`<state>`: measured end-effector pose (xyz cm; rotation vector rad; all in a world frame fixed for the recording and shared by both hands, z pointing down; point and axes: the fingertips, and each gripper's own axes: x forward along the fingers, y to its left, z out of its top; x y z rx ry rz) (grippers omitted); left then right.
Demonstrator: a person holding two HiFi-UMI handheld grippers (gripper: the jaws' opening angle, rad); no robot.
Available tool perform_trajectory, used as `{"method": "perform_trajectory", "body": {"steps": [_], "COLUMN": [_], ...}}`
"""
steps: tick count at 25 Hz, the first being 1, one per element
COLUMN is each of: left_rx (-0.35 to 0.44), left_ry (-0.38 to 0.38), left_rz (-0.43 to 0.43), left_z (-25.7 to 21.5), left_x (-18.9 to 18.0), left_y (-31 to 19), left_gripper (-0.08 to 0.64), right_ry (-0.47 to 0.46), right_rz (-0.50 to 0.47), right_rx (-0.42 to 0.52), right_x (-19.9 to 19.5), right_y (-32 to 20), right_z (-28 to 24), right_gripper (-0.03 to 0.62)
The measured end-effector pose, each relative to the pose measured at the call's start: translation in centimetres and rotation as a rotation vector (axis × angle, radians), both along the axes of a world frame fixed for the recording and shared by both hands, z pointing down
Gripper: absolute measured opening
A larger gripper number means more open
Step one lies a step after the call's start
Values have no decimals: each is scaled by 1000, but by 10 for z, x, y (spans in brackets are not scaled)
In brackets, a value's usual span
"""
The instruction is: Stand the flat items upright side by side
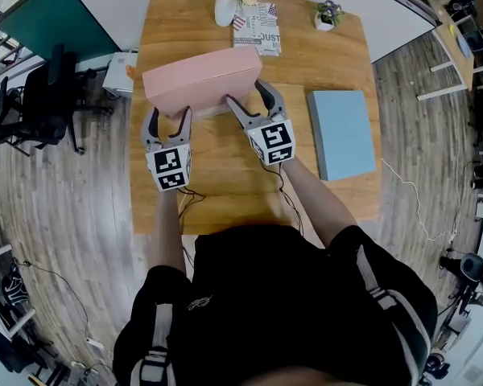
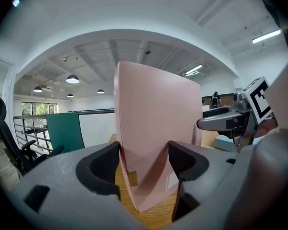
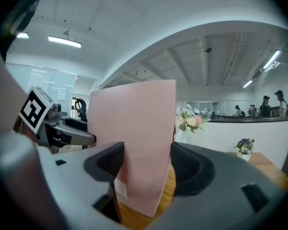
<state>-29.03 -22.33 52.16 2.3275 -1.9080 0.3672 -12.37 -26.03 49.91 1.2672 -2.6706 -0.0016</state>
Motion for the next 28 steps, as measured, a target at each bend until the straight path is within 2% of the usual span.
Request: {"method": "perform_trajectory", "body": {"steps": [12,17,22,28], "left_rx": [5,-10,-23,-32], "left_ry": [-12,-5,40,44], "left_rz": [-13,-7,-8,-11], "left_z": [0,0,-1,-2], "left_x": [0,1,1,1], "left_y": [1,1,4,12], "left_gripper": [333,337,339,347], "right_ry": [20,30,34,33], "right_rz": [8,3,-16,-17], "right_rx": [7,3,-19,-38], "right_x": [5,7,8,14], "right_y": [-1,-2,0,6], "right_z": [3,3,5,8], "right_gripper": [281,286,314,319]}}
